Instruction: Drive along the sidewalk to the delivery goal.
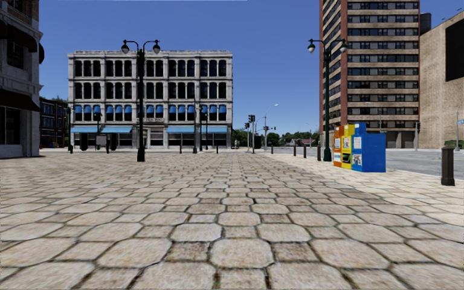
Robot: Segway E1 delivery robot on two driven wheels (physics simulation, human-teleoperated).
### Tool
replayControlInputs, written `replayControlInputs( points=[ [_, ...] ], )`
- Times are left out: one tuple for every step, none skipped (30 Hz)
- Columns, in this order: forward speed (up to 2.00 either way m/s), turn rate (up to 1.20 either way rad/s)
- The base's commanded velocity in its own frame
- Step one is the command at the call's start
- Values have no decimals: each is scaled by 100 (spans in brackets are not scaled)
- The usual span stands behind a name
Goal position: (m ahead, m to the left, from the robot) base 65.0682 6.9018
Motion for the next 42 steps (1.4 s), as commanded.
replayControlInputs(
  points=[
    [200,-3],
    [200,-3],
    [200,-3],
    [200,-3],
    [200,-3],
    [200,-3],
    [200,-3],
    [200,-3],
    [200,-3],
    [200,-3],
    [200,-3],
    [200,-3],
    [200,-3],
    [200,-3],
    [200,-3],
    [200,-3],
    [200,-3],
    [200,-3],
    [200,-3],
    [200,-2],
    [200,-2],
    [200,-2],
    [200,-2],
    [200,-2],
    [200,-2],
    [200,-2],
    [200,-2],
    [200,-2],
    [200,-2],
    [200,-2],
    [200,-2],
    [200,-2],
    [200,-2],
    [200,-2],
    [200,-2],
    [200,-2],
    [200,-1],
    [200,-1],
    [200,-1],
    [200,-1],
    [200,-1],
    [200,-1]
  ],
)
